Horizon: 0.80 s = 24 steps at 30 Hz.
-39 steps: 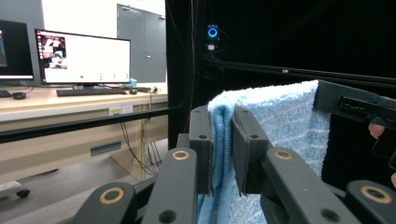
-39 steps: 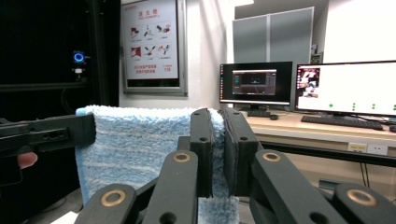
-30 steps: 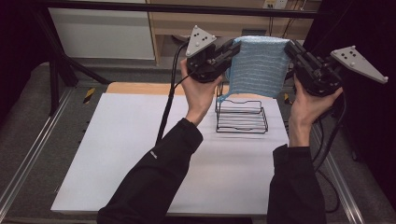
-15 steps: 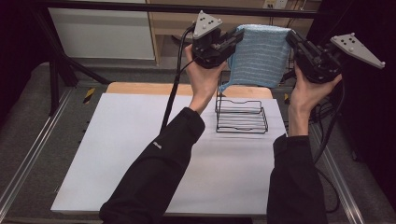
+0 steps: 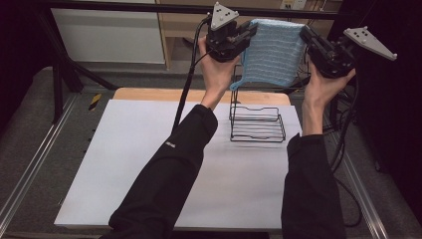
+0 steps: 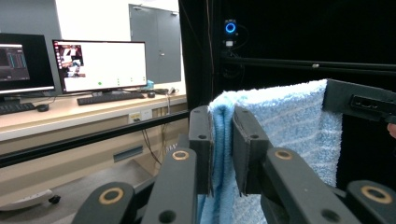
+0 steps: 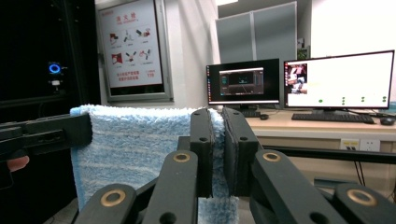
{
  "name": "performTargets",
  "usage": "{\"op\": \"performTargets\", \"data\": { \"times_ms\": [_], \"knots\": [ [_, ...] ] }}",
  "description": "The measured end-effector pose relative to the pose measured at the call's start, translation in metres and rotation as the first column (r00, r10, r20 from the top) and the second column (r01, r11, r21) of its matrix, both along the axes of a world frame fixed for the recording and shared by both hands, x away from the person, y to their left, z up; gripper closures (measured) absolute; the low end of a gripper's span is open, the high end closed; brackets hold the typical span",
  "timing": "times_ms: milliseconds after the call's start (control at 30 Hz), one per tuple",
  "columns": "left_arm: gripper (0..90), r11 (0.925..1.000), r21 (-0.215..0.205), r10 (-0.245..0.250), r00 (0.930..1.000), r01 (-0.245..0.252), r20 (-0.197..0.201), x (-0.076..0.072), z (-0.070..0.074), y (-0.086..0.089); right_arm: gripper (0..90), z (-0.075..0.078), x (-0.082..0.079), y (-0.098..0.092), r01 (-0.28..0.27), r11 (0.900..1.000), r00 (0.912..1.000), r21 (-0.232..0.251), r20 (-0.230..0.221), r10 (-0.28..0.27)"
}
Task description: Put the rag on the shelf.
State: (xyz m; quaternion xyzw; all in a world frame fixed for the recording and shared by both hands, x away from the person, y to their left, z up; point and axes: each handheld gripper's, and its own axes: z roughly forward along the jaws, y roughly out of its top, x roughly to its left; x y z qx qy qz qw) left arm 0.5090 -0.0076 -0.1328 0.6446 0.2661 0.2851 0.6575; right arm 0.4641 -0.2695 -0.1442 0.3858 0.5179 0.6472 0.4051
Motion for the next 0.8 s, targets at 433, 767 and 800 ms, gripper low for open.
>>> {"op": "performTargets", "data": {
  "times_ms": [433, 767, 800],
  "knots": [
    [78.9, 0.9994, 0.034, -0.004, 0.9999, 0.004, -0.015, 0.016, -0.017, -0.006, 83.7, -0.016, 0.021, -0.007, -0.002, 1.000, 0.9990, 0.007, -0.046, 0.002],
    [78.8, 0.9984, 0.039, -0.039, 0.9983, 0.041, -0.043, 0.019, -0.039, -0.009, 83.5, -0.029, 0.024, -0.015, -0.007, 1.000, 0.9972, -0.031, -0.075, 0.004],
    [78.8, 0.9984, 0.042, -0.036, 0.9985, 0.038, -0.040, 0.019, -0.041, -0.009, 83.5, -0.030, 0.024, -0.015, -0.008, 0.999, 0.9970, -0.034, -0.077, 0.006]
  ]
}}
